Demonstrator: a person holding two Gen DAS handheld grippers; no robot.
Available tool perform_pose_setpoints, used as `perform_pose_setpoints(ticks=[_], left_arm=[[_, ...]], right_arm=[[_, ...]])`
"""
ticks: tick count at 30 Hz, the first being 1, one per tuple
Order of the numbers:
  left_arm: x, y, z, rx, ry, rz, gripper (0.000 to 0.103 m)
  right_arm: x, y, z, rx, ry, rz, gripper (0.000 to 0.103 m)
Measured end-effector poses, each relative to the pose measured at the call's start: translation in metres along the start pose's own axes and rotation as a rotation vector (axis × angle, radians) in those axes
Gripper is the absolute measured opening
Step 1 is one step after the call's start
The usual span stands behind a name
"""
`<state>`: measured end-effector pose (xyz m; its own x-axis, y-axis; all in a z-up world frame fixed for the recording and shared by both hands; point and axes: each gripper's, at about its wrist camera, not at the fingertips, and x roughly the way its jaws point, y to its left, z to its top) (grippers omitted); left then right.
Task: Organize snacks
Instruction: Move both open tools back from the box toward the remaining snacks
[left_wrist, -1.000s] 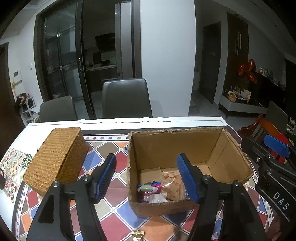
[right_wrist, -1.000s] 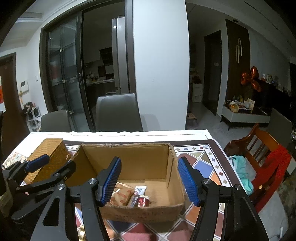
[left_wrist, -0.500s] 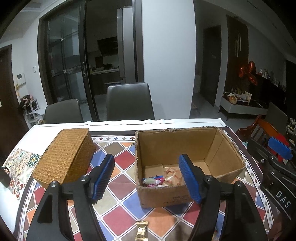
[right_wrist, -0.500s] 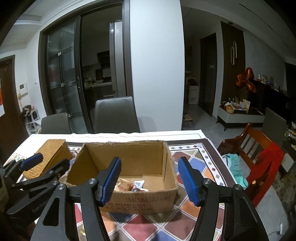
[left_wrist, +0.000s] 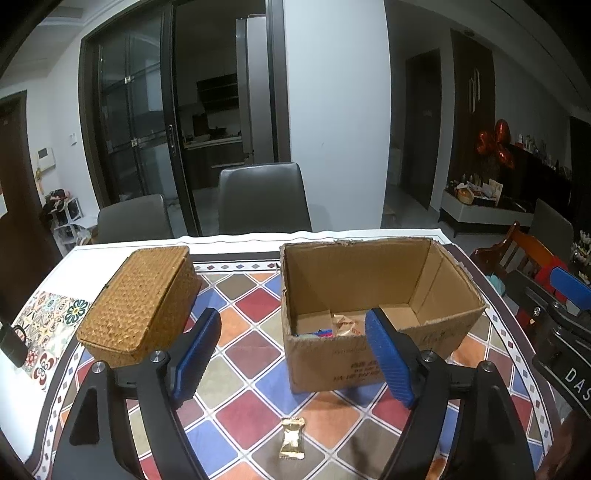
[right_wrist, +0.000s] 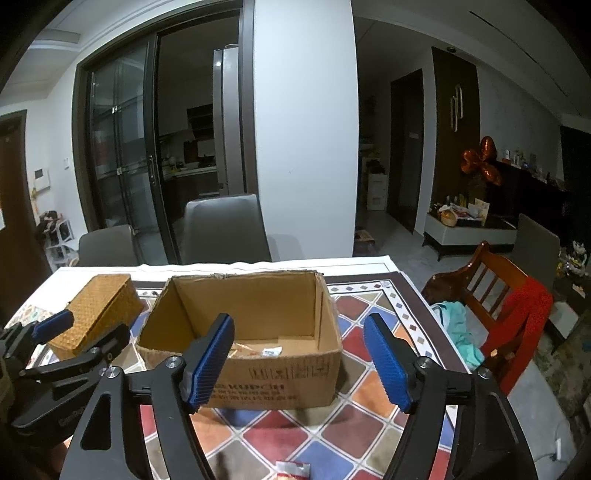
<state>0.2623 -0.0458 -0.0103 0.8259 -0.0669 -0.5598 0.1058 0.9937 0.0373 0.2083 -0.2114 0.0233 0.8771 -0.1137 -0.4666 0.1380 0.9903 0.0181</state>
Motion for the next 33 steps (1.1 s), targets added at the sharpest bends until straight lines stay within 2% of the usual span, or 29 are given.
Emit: perform_pose_setpoints(ticks=[11, 33], left_arm=[[-0.008, 0.002, -0.017, 0.007, 0.010, 0.005, 0.087], [0.005, 0.006, -0.055, 0.020, 0.075, -0.008, 0.089]], right_arm=[[-0.008, 0.002, -0.016, -0.001, 0.025, -0.015, 0.074], [-0.006, 0.005, -0.052, 0.014, 0.087, -0.046, 0.074]])
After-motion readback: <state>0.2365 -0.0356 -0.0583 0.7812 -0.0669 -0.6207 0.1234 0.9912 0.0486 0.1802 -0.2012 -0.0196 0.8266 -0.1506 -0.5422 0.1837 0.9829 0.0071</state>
